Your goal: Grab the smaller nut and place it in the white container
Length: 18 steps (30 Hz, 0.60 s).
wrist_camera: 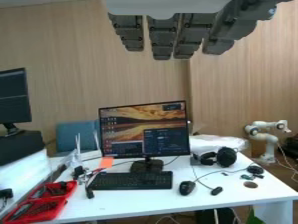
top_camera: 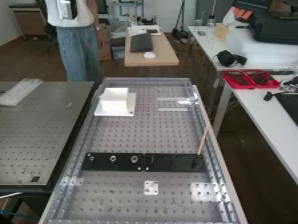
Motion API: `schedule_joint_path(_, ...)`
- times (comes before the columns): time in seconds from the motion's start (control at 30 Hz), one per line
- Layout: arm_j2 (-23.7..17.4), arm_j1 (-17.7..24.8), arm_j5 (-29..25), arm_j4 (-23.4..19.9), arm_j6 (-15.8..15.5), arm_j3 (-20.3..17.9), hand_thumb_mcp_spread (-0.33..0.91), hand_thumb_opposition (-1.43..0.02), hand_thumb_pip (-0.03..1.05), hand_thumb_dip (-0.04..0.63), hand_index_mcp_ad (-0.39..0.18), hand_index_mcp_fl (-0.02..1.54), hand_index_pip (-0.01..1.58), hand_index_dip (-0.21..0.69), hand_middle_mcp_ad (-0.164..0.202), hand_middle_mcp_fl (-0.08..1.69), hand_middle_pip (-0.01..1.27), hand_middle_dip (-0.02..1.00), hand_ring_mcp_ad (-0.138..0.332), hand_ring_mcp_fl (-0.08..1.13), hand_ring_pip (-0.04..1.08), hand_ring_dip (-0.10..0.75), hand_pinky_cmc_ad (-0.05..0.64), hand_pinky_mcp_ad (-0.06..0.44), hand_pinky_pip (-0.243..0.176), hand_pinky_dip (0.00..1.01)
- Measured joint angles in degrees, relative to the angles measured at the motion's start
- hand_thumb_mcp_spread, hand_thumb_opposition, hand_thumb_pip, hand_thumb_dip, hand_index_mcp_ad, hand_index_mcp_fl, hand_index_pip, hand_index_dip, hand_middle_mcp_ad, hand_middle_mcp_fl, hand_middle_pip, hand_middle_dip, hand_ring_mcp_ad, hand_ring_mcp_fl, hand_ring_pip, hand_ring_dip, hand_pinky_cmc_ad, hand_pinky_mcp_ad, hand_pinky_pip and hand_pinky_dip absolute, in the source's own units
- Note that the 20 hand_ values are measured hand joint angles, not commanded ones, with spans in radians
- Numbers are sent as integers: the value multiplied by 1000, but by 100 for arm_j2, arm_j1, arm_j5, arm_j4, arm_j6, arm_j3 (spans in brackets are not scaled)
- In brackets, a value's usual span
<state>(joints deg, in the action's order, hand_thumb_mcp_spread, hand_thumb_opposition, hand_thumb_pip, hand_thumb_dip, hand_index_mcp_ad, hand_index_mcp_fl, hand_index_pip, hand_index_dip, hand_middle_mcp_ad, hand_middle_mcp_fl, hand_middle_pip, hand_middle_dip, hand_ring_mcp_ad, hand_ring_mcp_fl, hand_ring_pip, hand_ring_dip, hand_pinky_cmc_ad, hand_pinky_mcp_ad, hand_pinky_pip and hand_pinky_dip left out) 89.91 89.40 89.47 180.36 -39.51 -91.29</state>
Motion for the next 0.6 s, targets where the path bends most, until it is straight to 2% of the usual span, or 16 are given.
schedule_joint_path(0.13,-22,1,6,-20,-16,-9,-5,-7,3,10,0,-9,9,16,58,21,19,24,21,17,31,17,47,51,-10,19)
schedule_joint_path(0.17,-28,1,5,-25,-18,-13,24,-37,54,9,0,-9,5,19,58,19,19,24,21,17,28,17,47,51,-10,37)
schedule_joint_path(0.23,-42,0,-1,-42,-16,-28,145,-209,290,23,0,-9,12,54,58,19,61,35,21,17,26,19,59,65,-12,108)
schedule_joint_path(0.27,-49,-1,-7,-48,-15,-37,178,-272,330,23,0,-5,19,79,58,24,72,31,24,17,26,16,82,87,-10,168)
schedule_joint_path(0.3,-53,-1,-11,-49,-12,-41,183,-375,319,16,0,-9,19,106,61,19,87,51,28,12,31,16,115,117,-24,218)
schedule_joint_path(0.33,-59,0,-21,-49,-9,-50,195,-435,316,16,0,-12,19,122,61,12,91,51,30,16,40,16,127,141,-28,244)
schedule_joint_path(0.4,-67,2,-40,-43,-9,-67,199,-539,325,16,0,-9,35,161,58,12,110,80,47,12,59,16,195,201,-38,319)
schedule_joint_path(0.5,-79,3,-51,-45,-10,-84,197,-604,354,17,0,-7,49,202,61,21,126,112,91,14,63,19,267,237,-59,417)
schedule_joint_path(0.6,-104,8,-79,-70,-8,-117,202,-632,370,17,0,-5,54,227,61,12,126,110,106,16,73,16,297,262,-72,443)
